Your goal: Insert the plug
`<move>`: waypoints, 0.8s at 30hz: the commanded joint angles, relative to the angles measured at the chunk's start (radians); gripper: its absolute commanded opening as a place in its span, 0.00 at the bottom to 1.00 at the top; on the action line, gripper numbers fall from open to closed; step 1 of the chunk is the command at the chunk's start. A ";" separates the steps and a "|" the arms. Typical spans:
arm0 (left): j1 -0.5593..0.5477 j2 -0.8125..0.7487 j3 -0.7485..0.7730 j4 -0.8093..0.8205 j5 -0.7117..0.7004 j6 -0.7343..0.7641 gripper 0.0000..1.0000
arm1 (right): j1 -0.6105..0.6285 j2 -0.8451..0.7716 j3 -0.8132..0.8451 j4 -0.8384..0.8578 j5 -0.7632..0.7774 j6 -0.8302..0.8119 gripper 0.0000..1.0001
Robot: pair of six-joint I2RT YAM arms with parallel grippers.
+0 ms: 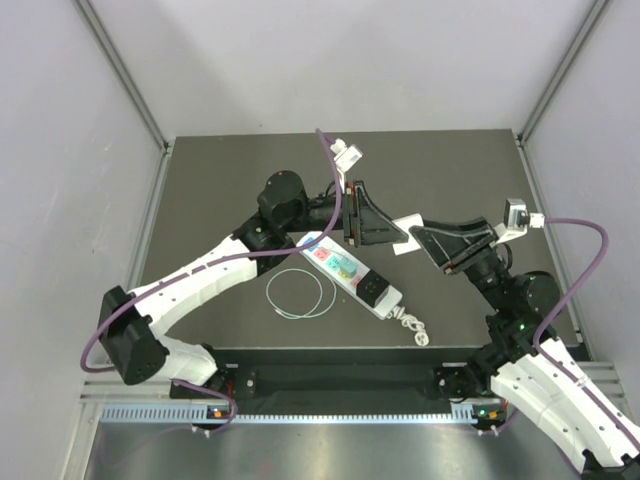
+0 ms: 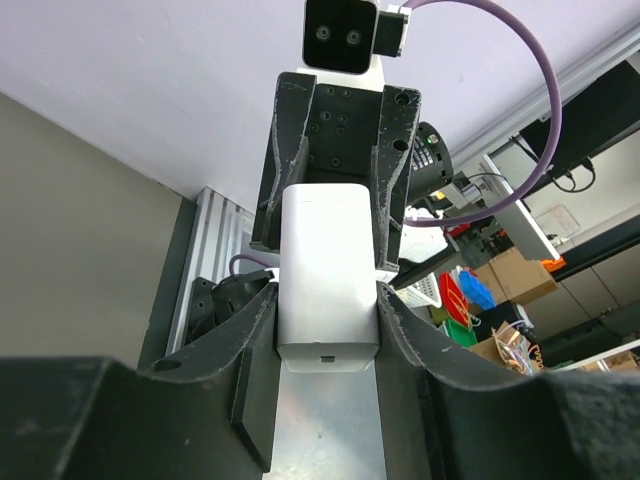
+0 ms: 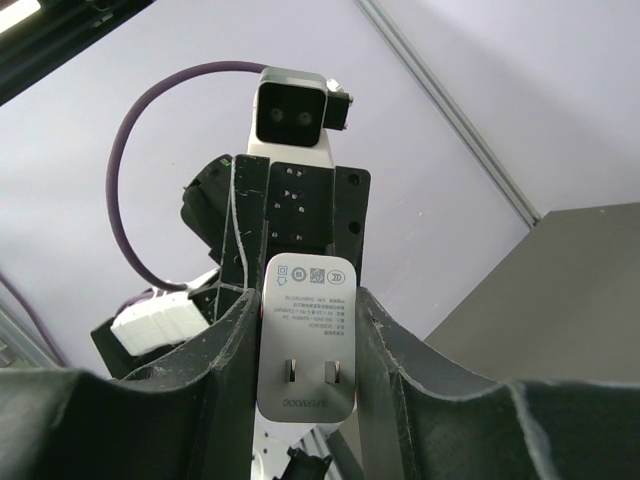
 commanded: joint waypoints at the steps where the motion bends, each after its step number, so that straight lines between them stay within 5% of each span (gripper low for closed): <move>1: -0.004 0.005 -0.002 0.094 0.009 -0.035 0.13 | -0.004 -0.011 0.003 0.054 0.023 -0.006 0.00; 2: -0.004 0.010 0.002 0.085 0.008 -0.034 0.02 | -0.004 -0.012 0.003 0.047 0.028 -0.006 0.00; 4: -0.004 0.014 0.015 0.031 -0.011 -0.020 0.00 | -0.004 -0.014 0.012 0.008 0.036 -0.015 0.02; 6: -0.002 0.004 0.027 -0.020 -0.032 0.038 0.00 | -0.004 -0.021 0.042 -0.070 0.036 -0.040 0.35; 7: -0.002 -0.015 0.035 -0.096 -0.060 0.069 0.00 | -0.004 -0.034 0.056 -0.104 0.039 -0.057 0.59; 10: 0.010 -0.065 0.084 -0.280 -0.106 0.220 0.00 | -0.004 -0.063 0.116 -0.260 0.089 -0.127 1.00; 13: 0.047 -0.122 0.140 -0.424 -0.184 0.375 0.00 | -0.004 -0.132 0.162 -0.398 0.161 -0.193 1.00; 16: 0.114 -0.089 0.286 -0.738 -0.239 0.506 0.00 | -0.004 -0.178 0.194 -0.499 0.198 -0.244 1.00; 20: 0.199 0.037 0.526 -1.169 -0.355 0.738 0.00 | -0.004 -0.207 0.213 -0.606 0.214 -0.276 1.00; 24: 0.231 0.229 0.689 -1.421 -0.564 0.911 0.00 | -0.004 -0.216 0.227 -0.697 0.209 -0.310 1.00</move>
